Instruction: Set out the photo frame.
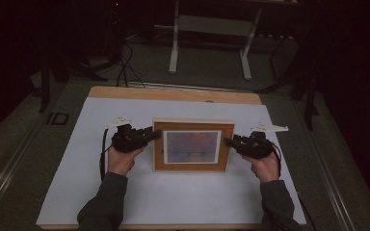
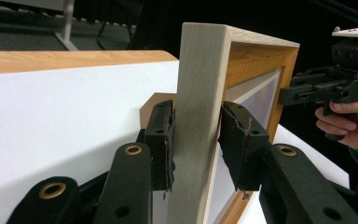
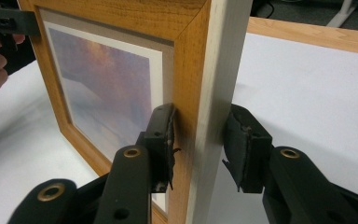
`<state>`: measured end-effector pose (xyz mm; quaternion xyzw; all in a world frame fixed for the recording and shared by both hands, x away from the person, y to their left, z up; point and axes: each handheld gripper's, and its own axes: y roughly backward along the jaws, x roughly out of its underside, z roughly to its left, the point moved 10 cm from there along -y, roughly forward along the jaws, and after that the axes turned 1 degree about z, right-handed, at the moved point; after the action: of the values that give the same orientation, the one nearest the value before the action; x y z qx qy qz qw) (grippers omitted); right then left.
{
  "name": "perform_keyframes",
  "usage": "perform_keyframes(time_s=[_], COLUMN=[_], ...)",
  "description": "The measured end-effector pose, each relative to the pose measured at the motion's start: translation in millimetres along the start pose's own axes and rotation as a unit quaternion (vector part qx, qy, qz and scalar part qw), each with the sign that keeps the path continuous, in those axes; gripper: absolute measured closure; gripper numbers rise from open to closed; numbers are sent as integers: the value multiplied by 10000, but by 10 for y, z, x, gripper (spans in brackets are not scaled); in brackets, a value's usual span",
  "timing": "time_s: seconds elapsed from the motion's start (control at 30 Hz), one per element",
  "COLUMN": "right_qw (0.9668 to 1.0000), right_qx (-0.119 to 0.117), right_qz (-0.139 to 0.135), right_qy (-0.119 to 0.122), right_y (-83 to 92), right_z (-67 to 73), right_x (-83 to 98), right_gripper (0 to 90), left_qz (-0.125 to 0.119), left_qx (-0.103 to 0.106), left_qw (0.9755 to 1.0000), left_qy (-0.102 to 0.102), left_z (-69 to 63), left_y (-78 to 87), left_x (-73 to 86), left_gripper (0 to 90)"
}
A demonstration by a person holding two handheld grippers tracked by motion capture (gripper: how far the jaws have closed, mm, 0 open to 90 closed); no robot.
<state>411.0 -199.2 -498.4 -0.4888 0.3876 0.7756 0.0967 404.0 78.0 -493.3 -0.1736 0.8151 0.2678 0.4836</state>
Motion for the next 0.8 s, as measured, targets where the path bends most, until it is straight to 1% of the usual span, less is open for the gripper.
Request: perform_keyframes(time_s=[0.07, 0.17, 0.27, 0.33, 0.37, 0.5, 0.6, 0.7, 0.73, 0.77, 0.8], right_qw=[10000, 10000, 9999, 9999, 9999, 9999, 9998, 9997, 9997, 9996, 9996], right_qx=[46, 27, 49, 38, 42, 66, 117, 170, 193, 255, 255], right_qz=[11, -1, 2, -24, -44, -118, -154, -130, -103, -17, -17], right_qy=[20, 66, 95, 100, 94, 57, 54, 68, 73, 108, 108], right_y=[3, 23, 57, 70, 84, 148, 186, 215, 222, 226, 226], right_z=[-1, 19, 34, 38, 37, 20, 3, -14, -21, -36, -36], right_x=[-4, -14, -18, -23, -27, -50, -61, -54, -45, -22, -22], right_gripper=[625, 572, 550, 544, 543, 546, 572, 597, 602, 610, 610], left_qz=[9, -47, -51, -41, -18, 28, 32, 113, 128, 152, 175], left_qx=[-3, -3, -57, -52, -55, -173, -251, -462, -505, -576, -639], left_qw=[10000, 10000, 10000, 10000, 10000, 9997, 9996, 9987, 9985, 9980, 9976], left_qy=[-23, -28, -35, -42, -80, -157, -148, -163, -177, -193, -207], left_z=[-4, -9, 2, -2, -10, 8, 32, 78, 85, 97, 109], left_y=[5, 28, 64, 80, 109, 168, 214, 263, 279, 296, 309], left_x=[1, -19, -33, -39, -51, -71, -86, -91, -94, -96, -97], left_gripper=[603, 569, 541, 532, 532, 521, 518, 517, 518, 518, 518])
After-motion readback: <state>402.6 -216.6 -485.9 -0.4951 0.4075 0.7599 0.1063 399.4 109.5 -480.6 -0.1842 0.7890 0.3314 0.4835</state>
